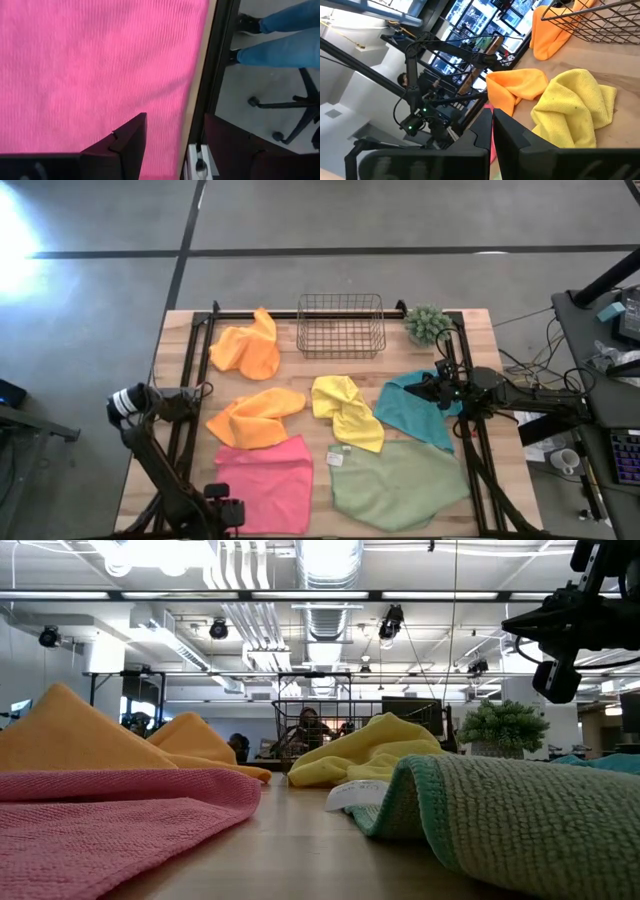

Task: Fold microfiber towels
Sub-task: Fold the pink microfiber cloth

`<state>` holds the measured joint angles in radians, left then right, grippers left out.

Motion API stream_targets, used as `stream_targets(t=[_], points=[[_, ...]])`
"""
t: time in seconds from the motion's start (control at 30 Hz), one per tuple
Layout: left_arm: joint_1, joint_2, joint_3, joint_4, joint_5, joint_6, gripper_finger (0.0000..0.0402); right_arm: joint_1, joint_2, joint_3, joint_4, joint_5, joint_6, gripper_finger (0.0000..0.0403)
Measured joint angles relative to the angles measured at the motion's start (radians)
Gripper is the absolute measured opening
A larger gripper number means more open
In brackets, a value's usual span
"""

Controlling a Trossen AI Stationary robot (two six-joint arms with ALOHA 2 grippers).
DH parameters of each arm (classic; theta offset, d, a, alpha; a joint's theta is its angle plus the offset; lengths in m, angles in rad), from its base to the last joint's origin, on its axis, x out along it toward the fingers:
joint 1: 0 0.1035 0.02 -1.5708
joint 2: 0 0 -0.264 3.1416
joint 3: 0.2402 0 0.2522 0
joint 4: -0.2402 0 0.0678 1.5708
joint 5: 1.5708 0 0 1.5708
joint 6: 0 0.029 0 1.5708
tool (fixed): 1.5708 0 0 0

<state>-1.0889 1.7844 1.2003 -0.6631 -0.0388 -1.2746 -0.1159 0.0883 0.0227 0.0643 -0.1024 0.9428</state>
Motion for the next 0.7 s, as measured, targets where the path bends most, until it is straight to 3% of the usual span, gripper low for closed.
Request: stream_targets(t=[0.7], points=[[-0.019,0.059,-0.012,0.055,0.012,-0.003,0.0184,0.0,0.0,0.001,0.0,0.0,-0.004,0.0009]])
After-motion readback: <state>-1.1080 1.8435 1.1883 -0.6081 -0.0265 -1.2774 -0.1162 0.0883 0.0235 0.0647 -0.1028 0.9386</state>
